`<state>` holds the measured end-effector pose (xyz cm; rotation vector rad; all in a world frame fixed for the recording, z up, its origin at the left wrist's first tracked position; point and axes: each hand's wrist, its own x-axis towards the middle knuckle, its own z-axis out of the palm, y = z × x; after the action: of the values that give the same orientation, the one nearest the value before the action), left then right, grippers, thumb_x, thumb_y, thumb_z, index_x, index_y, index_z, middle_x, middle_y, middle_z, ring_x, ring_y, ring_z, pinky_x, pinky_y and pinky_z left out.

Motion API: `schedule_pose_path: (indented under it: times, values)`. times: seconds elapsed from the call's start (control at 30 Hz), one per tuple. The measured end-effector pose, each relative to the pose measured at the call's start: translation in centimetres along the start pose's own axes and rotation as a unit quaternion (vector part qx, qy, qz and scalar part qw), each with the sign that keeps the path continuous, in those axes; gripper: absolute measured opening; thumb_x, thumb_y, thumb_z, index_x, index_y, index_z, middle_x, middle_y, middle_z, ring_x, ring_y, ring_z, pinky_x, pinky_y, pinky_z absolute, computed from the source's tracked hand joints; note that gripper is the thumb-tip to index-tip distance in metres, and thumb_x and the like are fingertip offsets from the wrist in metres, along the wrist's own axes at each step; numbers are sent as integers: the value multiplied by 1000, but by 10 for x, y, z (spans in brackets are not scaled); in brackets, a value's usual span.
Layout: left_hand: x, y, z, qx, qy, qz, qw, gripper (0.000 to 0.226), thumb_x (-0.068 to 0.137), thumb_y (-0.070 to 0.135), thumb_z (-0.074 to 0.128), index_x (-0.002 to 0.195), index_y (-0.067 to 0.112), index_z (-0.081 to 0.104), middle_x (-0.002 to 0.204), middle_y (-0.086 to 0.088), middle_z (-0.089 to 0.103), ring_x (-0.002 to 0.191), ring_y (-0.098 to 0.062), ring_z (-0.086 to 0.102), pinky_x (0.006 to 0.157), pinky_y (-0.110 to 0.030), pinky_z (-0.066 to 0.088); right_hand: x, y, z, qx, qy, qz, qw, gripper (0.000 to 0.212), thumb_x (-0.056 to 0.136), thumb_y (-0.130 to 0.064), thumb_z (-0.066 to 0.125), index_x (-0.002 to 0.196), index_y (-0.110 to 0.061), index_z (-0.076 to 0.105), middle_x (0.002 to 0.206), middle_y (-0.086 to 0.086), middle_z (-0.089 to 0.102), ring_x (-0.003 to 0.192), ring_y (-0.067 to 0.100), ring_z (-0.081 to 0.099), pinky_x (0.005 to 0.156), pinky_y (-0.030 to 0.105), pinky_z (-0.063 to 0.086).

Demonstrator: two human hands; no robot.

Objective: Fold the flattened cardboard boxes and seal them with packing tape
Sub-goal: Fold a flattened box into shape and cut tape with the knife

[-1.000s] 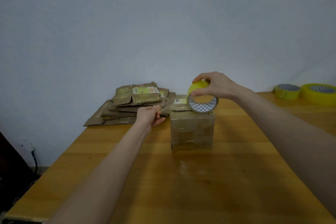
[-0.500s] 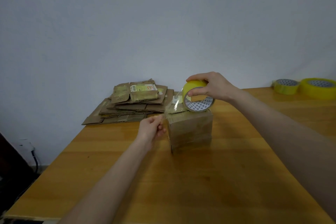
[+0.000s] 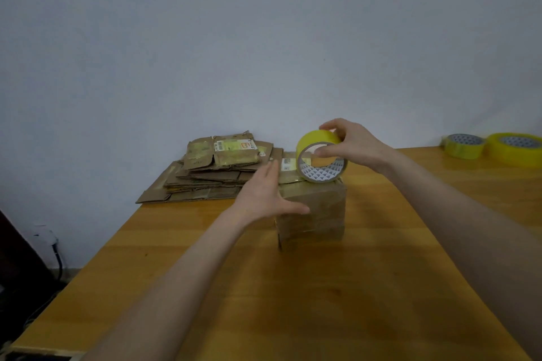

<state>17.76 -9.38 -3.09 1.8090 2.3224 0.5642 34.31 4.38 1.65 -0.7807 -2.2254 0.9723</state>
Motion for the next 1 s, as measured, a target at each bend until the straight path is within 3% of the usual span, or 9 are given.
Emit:
schedule_pose_path:
  times: [0.1,0.23,0.37,0.63,0.77,1.0]
  values:
    - [13,-8,4,-9,-25,-7,1000,116,64,62,75,151,12,16,151,-7,30,136,-22,32,111,-42,32,-6,8,-7,56,-19,41,997,39,76,-18,77,112,-16,60,101,2,63,99,22,61,78,29,49]
    - [24,-15,-4,-45,-47,29,997,103,69,49,79,148,13,24,143,-3,34,131,-20,38,109,-37,35,-12,15,-10,115,3,52,992,38,73,-15,79,107,-16,62,102,5,66,99,19,63,85,31,53]
    - [35,-20,-2,-39,-61,61,995,107,70,51,77,152,19,16,149,1,26,135,-18,32,111,-39,32,-16,13,-12,89,25,19,996,32,74,-16,79,100,-17,60,79,-1,58,73,12,57,62,18,43]
    - [44,-24,-5,-9,-79,94,992,99,72,52,75,151,27,21,151,4,25,135,-17,31,111,-37,31,-17,4,-29,12,17,-4,1000,31,70,-23,81,95,-14,64,76,-2,62,65,8,55,57,18,42]
    - [46,-33,-8,-19,-82,85,993,97,73,49,75,151,25,21,149,3,27,133,-18,32,110,-39,32,-19,9,-46,-87,1,6,996,33,69,-33,81,96,-20,69,89,-7,65,80,8,58,69,24,47]
    - [51,-32,-11,-22,-99,95,990,96,73,46,76,150,28,22,148,3,27,132,-19,33,108,-38,34,-28,27,-56,-58,-34,39,997,33,72,-35,79,100,-21,70,96,-6,67,90,8,60,73,22,47]
